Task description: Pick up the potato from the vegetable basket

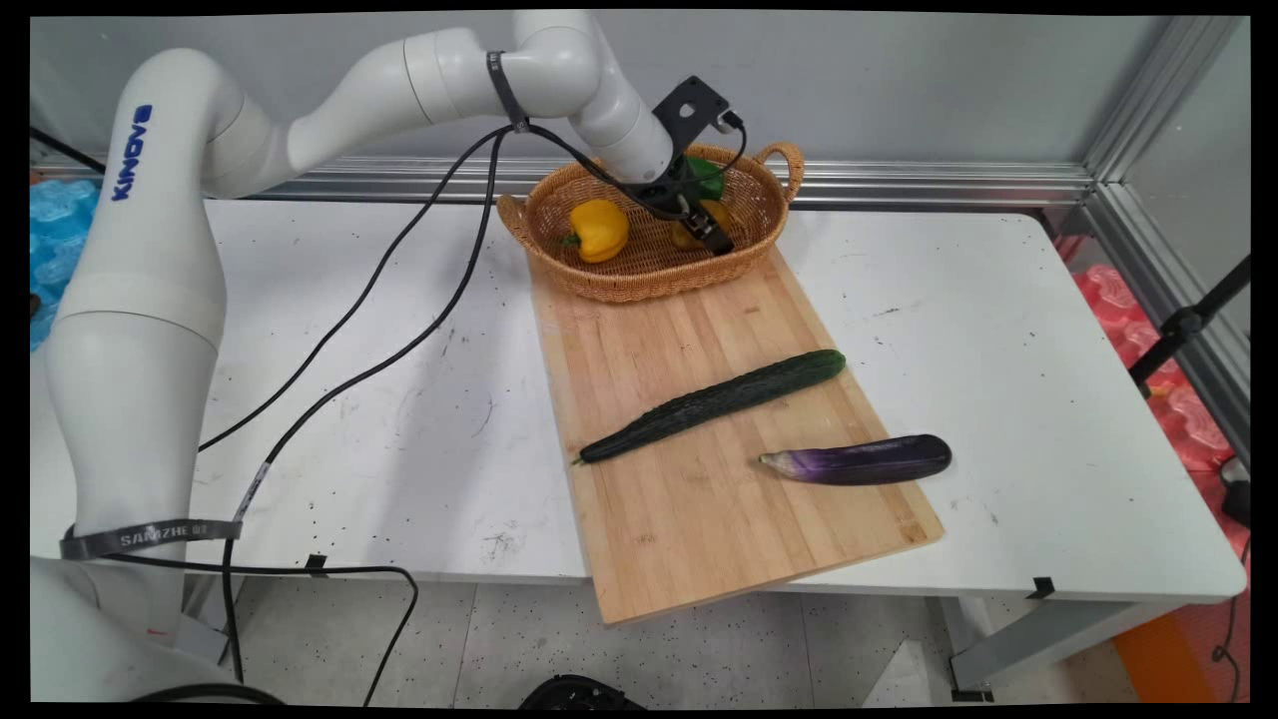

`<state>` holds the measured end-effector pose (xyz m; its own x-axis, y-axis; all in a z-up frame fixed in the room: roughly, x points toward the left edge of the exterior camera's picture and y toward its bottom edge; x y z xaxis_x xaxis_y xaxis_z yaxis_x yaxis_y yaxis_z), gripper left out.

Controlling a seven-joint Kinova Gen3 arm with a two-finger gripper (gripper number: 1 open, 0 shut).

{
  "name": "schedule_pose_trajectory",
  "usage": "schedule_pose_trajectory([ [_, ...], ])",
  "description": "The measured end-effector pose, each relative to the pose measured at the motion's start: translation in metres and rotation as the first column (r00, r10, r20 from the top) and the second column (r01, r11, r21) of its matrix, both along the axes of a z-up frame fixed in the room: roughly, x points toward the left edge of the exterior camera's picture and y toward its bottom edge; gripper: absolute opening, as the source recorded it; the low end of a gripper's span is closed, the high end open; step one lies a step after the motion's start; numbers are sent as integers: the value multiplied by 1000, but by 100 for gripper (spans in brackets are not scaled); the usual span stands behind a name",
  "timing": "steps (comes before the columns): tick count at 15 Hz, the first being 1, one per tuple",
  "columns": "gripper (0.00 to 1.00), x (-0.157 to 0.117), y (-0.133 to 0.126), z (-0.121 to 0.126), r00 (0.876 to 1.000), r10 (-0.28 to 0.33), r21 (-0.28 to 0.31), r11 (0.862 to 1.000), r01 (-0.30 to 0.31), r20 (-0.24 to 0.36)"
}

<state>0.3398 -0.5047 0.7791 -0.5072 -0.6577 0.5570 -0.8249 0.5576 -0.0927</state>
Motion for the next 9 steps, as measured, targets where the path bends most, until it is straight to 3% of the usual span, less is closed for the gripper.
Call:
schedule_pose_trajectory([
  [9, 100, -2, 0, 12, 1000, -5, -11, 1000, 5, 21],
])
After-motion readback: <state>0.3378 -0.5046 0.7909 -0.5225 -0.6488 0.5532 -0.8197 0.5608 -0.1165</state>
